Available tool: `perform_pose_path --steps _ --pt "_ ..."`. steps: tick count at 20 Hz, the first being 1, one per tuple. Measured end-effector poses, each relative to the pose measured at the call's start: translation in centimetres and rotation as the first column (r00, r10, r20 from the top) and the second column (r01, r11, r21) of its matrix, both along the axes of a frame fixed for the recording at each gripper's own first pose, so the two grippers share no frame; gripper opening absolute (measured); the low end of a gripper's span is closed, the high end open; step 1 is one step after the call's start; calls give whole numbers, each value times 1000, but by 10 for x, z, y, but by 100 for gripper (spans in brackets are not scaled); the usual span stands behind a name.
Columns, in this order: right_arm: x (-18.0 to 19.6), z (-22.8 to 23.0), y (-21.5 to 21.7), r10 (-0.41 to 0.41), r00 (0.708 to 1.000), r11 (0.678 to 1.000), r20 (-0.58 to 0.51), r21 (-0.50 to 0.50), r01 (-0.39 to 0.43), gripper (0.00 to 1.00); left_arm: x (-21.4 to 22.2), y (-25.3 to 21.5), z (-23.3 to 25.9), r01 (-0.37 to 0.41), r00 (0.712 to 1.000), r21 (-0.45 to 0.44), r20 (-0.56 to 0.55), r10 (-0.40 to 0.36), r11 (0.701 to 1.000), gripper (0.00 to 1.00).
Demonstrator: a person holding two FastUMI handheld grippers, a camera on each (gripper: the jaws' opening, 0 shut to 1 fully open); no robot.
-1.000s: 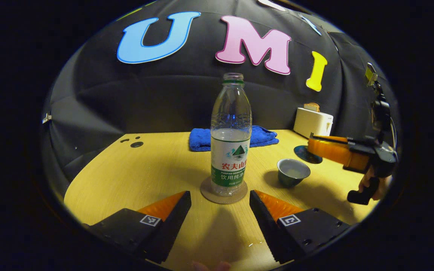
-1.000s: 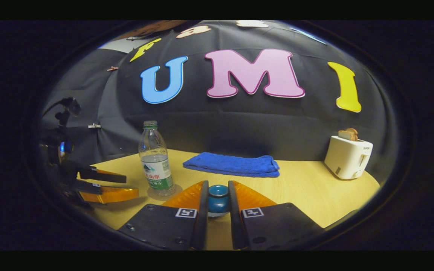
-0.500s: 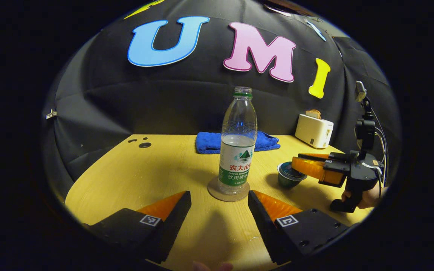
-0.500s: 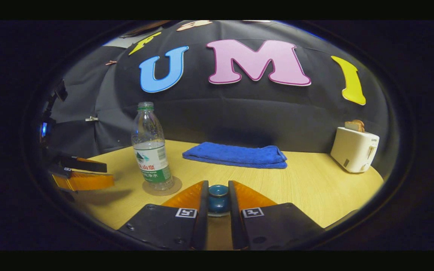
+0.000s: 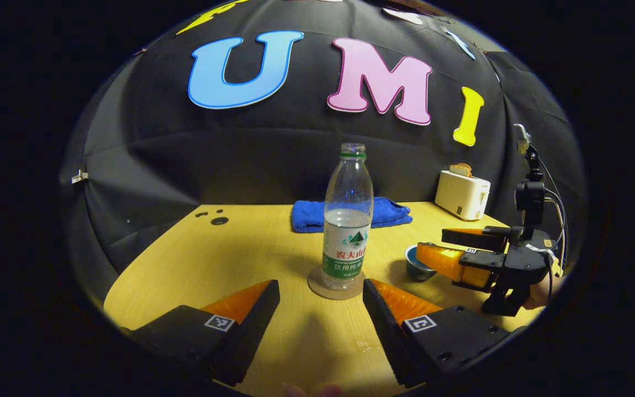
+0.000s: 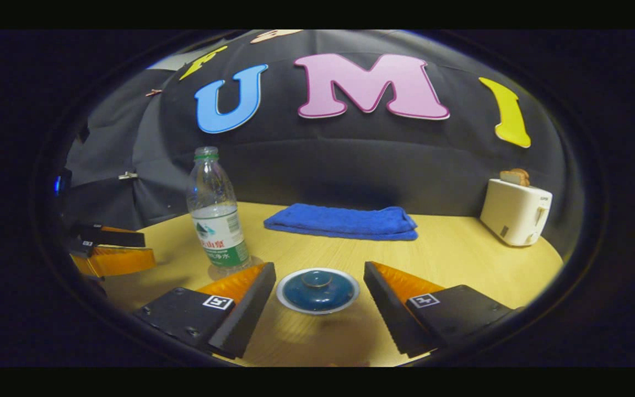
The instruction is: Open the teacup lid with one hand, grasp the water bottle and pour water into the teacup with the other hand; after pouring, place the water bottle on the coaster and then close the teacup lid.
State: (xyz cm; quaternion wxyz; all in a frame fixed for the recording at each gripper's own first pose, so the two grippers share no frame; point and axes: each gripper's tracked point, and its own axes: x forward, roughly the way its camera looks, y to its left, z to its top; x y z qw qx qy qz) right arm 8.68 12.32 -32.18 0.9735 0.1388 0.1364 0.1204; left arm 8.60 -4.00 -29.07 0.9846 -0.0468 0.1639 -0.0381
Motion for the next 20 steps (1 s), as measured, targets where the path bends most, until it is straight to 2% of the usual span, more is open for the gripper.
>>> perform_pose_path --steps 3,6,11,16,20 --pt "-10 42 -26 -44 999 999 30 -26 45 98 -1 -8 30 -17 1000 1 13 17 1000 95" --pt "-24 101 -56 -91 994 996 61 4 91 98 -4 -15 73 -31 999 -11 32 31 999 95" --pt "-49 188 -112 -125 986 992 110 10 124 99 -15 -16 149 -68 994 35 83 65 997 95" --pt "-78 239 -155 -151 977 988 149 -19 156 99 -24 -21 199 -66 993 65 104 59 996 95" --pt "-102 266 -173 -147 973 988 180 -16 153 99 -35 -22 224 -99 989 53 120 92 994 95"
